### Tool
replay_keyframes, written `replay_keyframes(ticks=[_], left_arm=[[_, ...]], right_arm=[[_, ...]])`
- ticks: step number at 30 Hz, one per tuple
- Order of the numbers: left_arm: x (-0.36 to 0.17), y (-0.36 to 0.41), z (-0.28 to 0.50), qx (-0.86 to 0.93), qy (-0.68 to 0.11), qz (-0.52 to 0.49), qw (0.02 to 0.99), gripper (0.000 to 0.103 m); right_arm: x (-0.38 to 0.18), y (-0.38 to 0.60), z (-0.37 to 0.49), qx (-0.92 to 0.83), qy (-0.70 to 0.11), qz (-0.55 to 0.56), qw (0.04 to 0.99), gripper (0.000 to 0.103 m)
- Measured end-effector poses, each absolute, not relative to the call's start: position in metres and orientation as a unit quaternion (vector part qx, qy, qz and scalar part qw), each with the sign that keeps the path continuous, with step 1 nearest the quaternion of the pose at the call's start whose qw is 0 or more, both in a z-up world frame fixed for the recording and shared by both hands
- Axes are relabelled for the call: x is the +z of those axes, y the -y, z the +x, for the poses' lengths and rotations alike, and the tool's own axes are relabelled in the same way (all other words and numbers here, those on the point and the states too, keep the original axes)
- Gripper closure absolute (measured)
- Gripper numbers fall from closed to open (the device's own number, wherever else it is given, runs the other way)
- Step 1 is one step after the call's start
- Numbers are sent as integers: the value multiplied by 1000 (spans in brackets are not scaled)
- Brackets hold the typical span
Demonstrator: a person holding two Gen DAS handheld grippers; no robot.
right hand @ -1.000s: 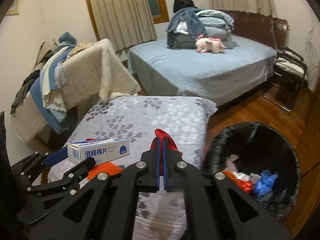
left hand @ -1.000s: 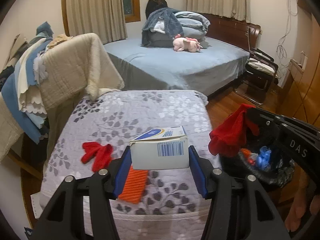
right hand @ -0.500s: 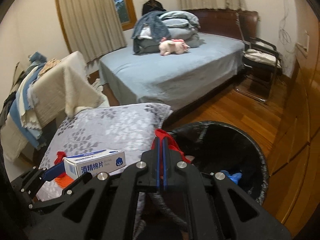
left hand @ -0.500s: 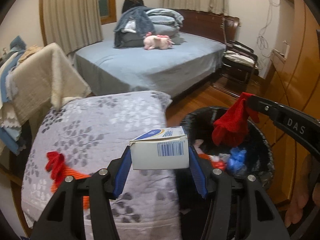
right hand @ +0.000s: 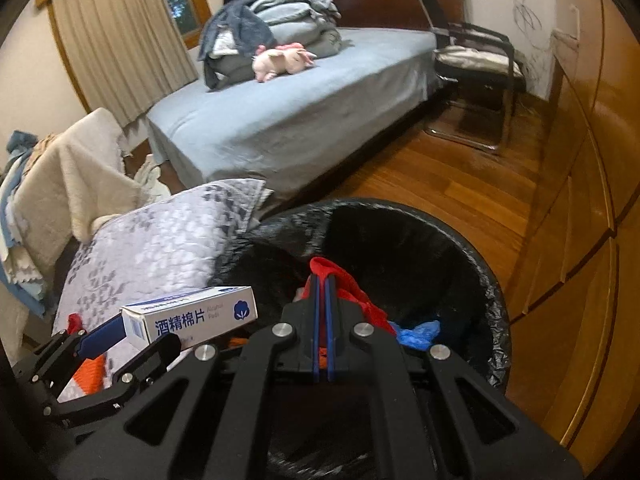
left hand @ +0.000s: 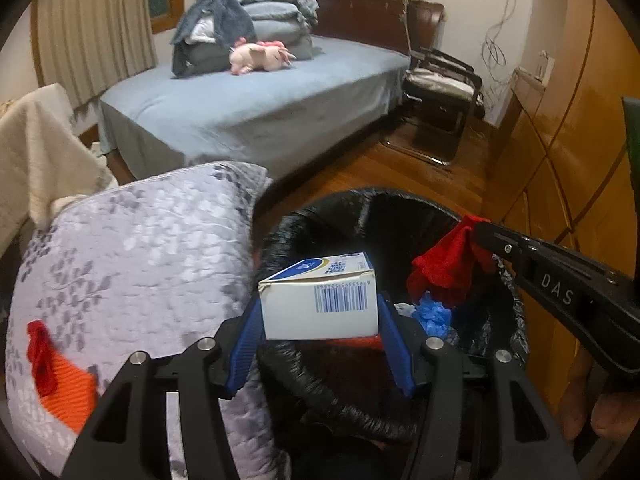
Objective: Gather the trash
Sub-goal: 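Carry white box toward the bin with left gripper while right gripper carries red gloves, then open left gripper to drop white box while right gripper drops red gloves, then move both grippers back from the bin to the cushion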
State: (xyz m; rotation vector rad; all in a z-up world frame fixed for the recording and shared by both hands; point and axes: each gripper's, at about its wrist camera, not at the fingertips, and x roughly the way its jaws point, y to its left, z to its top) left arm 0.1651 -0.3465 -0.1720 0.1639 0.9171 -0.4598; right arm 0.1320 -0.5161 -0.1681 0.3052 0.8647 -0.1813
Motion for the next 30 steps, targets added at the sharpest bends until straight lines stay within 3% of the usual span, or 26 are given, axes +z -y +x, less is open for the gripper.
replay_keyframes(ticks=[3, 6, 17, 30], left_arm=[[-187, 362, 172, -234, -448, 96, 857, 46], [-203, 366, 178, -236, -462, 112, 847, 45], [-205, 311, 171, -208, -461, 113, 855, 32], [-187, 139, 164, -92, -438, 87, 890, 31]], right_arm=[[-182, 527, 135, -96, -431, 156, 884, 95], [-195, 534, 131, -109, -438, 170, 876, 74], [-191, 512, 93, -112, -427, 162, 883, 73], [-188, 356, 98, 19, -443, 114, 889, 71]])
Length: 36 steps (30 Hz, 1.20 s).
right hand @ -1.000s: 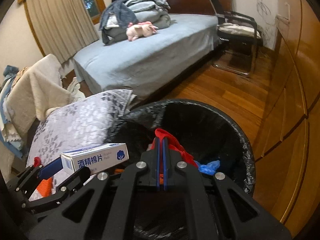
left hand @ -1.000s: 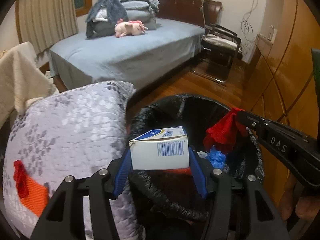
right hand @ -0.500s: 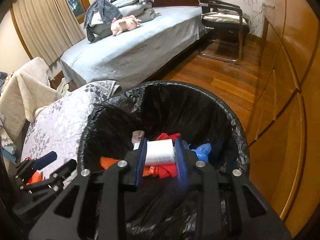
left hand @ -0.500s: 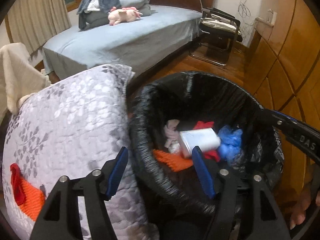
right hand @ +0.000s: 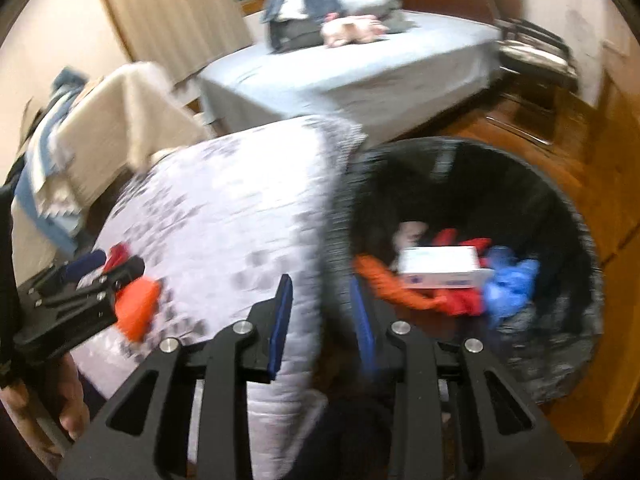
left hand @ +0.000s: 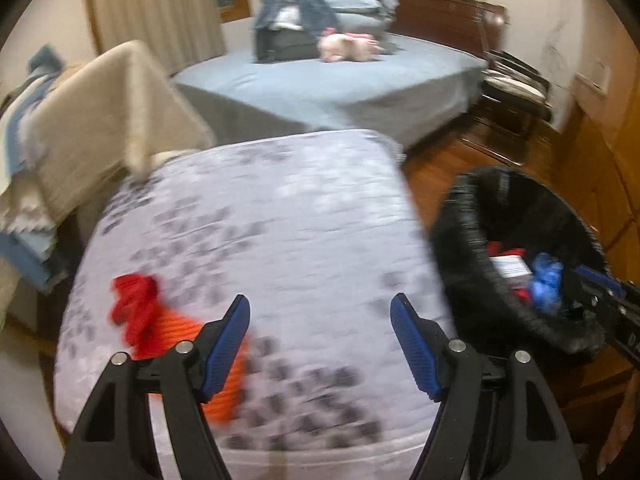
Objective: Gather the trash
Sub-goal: 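Move both grippers back from the bin to the cushion, then grasp the red sock with left gripper while right gripper grasps orange mesh pad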
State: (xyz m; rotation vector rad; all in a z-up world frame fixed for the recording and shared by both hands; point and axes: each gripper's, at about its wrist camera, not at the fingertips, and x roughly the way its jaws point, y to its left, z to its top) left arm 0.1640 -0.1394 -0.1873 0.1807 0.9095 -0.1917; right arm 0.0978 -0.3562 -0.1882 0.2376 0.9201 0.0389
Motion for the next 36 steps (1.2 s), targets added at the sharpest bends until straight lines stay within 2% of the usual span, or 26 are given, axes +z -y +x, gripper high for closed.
replay_keyframes(ticks=[8, 15, 23, 36], left_arm=[[-194, 15, 159, -4, -437, 57, 898, 31], [-199, -47, 151, 28, -431, 38, 901, 31], [-202, -64, 152, 20, -417, 30, 908, 31], [-236, -49, 185, -21, -441, 17, 897, 31]], right_arm=[[-194, 249, 110, 90, -442, 75, 889, 69], [-208, 180, 124, 128, -448, 62, 883, 69], [-222, 136, 135, 136, -452, 36, 881, 69], [-238, 136, 149, 119, -469, 32, 874, 69]])
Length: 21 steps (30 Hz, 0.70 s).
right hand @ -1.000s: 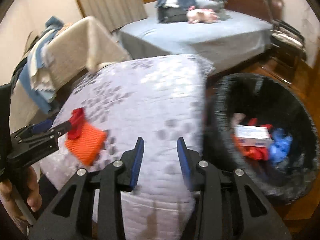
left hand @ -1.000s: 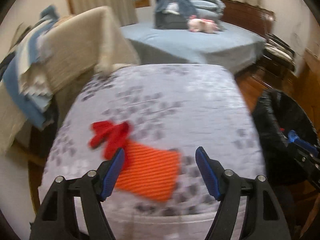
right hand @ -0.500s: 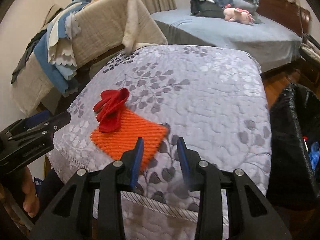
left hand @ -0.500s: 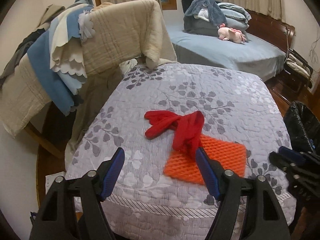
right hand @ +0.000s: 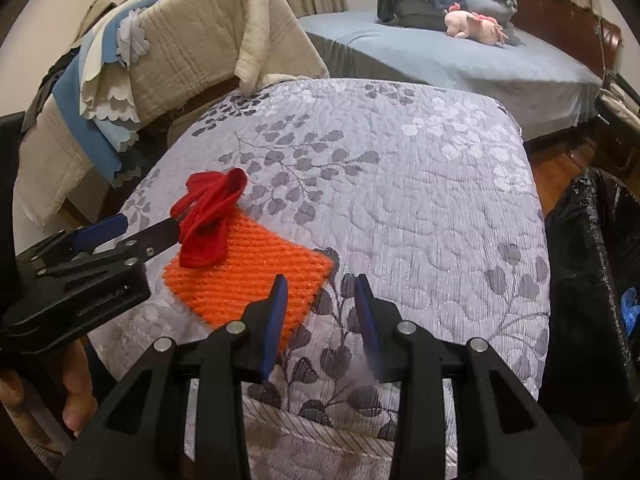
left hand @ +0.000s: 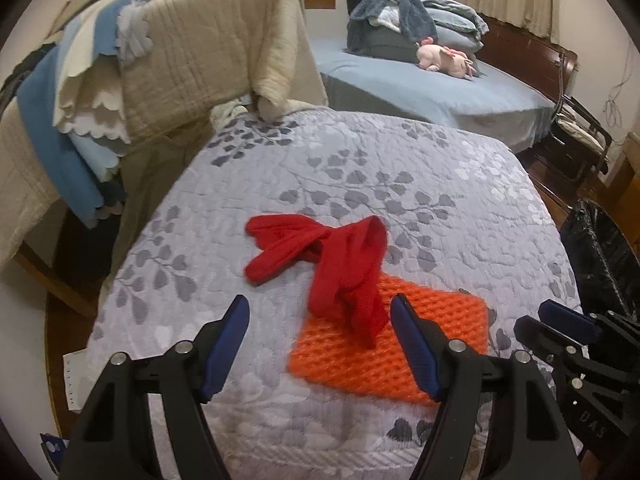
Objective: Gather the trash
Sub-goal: 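Grasp the red sock with left gripper while right gripper grasps orange mesh pad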
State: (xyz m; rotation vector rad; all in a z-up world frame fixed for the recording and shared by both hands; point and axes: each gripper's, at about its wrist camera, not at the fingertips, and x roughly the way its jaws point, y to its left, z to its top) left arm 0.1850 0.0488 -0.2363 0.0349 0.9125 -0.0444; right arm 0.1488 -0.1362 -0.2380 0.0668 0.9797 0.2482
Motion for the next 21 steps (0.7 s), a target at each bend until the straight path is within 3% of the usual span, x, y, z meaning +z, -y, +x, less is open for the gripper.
replay_keyframes(ticks=[6, 14, 17, 21], left_arm=[[-259, -38, 202, -33, -458, 22, 888, 35], [-274, -56, 212, -42, -482, -2, 875, 81], [-273, -66, 210, -37, -481, -8, 876, 90], [-267, -79, 203, -23, -474, -6, 880, 93]], right_arm=[[-247, 135, 157, 119, -478, 32, 870, 69], [-255, 120, 165, 134, -488, 34, 862, 69], [-258, 111, 166, 142, -490, 33, 860, 69], [-260, 100, 167, 152, -492, 31, 857, 65]])
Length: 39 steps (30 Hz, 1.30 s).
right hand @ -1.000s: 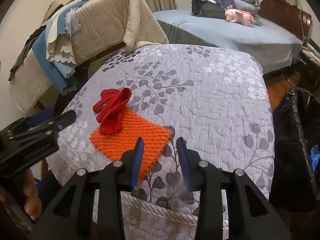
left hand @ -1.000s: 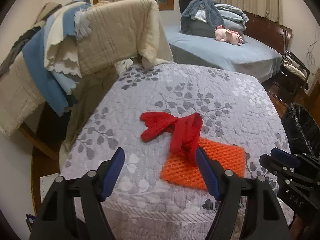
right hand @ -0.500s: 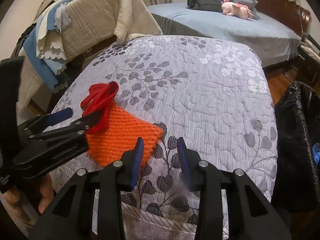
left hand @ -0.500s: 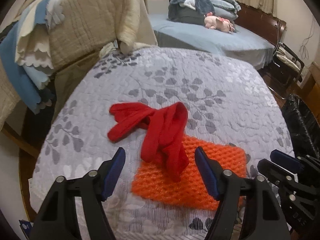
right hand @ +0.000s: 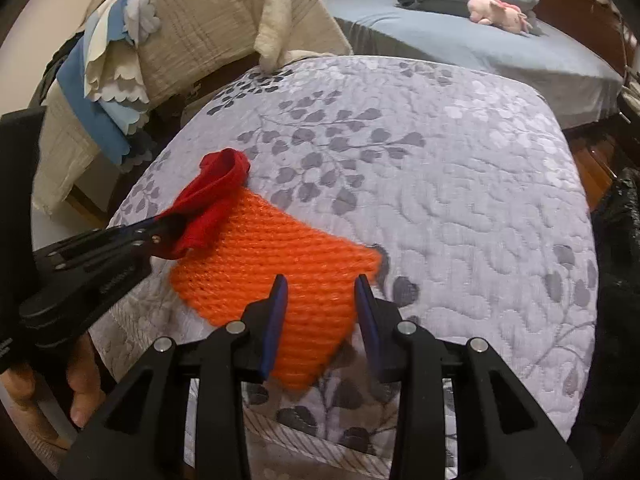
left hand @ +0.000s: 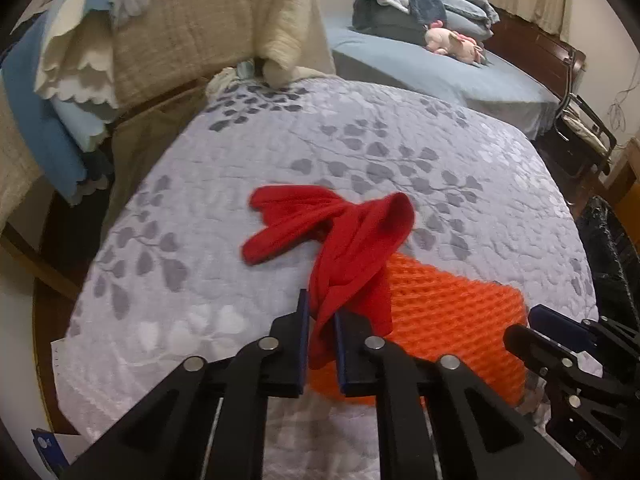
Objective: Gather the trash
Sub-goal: 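Grasp the red sock with left gripper while right gripper grasps orange mesh pad, then carry red sock over the bin with left gripper while right gripper carries orange pad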
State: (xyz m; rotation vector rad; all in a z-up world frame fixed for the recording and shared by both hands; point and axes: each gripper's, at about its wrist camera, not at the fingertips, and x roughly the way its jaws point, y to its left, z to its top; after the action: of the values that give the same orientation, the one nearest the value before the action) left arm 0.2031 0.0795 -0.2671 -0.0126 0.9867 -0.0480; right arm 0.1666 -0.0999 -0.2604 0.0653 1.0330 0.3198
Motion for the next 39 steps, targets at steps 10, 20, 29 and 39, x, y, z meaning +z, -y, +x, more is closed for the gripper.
replay_keyframes(ticks=[10, 20, 29, 39], left_arm=[[-268, -121, 180, 7, -482, -14, 876, 94], [-270, -114, 183, -6, -484, -9, 875, 62], [-282, -107, 194, -17, -497, -8, 868, 95], [-251, -107, 182, -21, -473, -16, 881, 102]], right_arm=[[-278, 85, 171, 154, -507, 27, 848, 46], [-285, 84, 173, 157, -517, 12, 842, 60], [-283, 88, 172, 162, -514, 26, 842, 83], [-256, 108, 170, 153, -490, 48, 857, 88]])
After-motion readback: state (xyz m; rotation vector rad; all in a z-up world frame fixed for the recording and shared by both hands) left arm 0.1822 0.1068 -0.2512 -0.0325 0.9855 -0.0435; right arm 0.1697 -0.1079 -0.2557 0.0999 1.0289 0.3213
